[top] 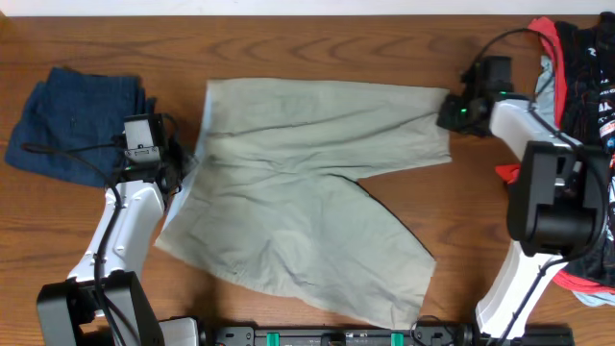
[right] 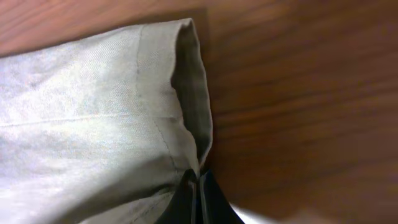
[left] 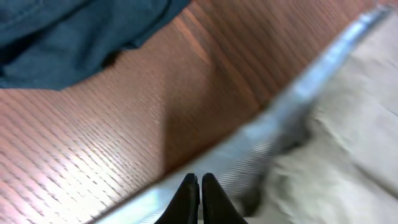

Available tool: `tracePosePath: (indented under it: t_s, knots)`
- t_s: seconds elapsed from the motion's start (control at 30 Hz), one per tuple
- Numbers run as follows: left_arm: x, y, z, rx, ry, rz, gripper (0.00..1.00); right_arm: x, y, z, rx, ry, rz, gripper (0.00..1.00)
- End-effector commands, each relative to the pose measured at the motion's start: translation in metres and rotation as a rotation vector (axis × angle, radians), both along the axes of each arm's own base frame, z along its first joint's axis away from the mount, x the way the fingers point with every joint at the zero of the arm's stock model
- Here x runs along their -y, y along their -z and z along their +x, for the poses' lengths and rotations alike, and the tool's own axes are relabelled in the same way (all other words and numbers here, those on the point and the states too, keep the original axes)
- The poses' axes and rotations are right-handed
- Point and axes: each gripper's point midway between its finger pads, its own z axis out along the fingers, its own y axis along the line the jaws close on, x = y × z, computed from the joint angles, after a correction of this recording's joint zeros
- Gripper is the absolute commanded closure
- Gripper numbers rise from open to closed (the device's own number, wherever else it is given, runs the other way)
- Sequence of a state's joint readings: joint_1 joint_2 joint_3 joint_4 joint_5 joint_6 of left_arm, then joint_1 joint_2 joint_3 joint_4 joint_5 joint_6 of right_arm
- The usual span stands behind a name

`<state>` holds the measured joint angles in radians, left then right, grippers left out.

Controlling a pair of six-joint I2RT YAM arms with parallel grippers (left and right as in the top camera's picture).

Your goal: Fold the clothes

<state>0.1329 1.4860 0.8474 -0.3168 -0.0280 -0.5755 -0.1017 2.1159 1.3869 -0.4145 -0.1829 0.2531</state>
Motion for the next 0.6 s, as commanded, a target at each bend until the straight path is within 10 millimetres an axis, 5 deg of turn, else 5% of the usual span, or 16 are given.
tracePosePath:
  t_s: [0.0,0.2,0.4,0.57]
  knots:
    - [-0.009,0.001,-0.001,-0.014,-0.019,0.045,0.94,0.029,0.009,-0.005,-0.025,0.068,-0.049,0.99]
    - [0.002,-0.001,0.006,0.018,0.017,-0.010,0.93,0.022,0.006,-0.001,-0.003,0.047,-0.012,0.99]
    - [0.035,-0.012,0.028,0.115,0.171,-0.100,0.62,0.019,0.006,-0.001,-0.004,0.041,-0.012,0.99]
    - [0.054,0.008,0.026,0.056,0.237,-0.102,0.57,0.019,0.006,-0.002,-0.005,0.035,-0.015,0.99]
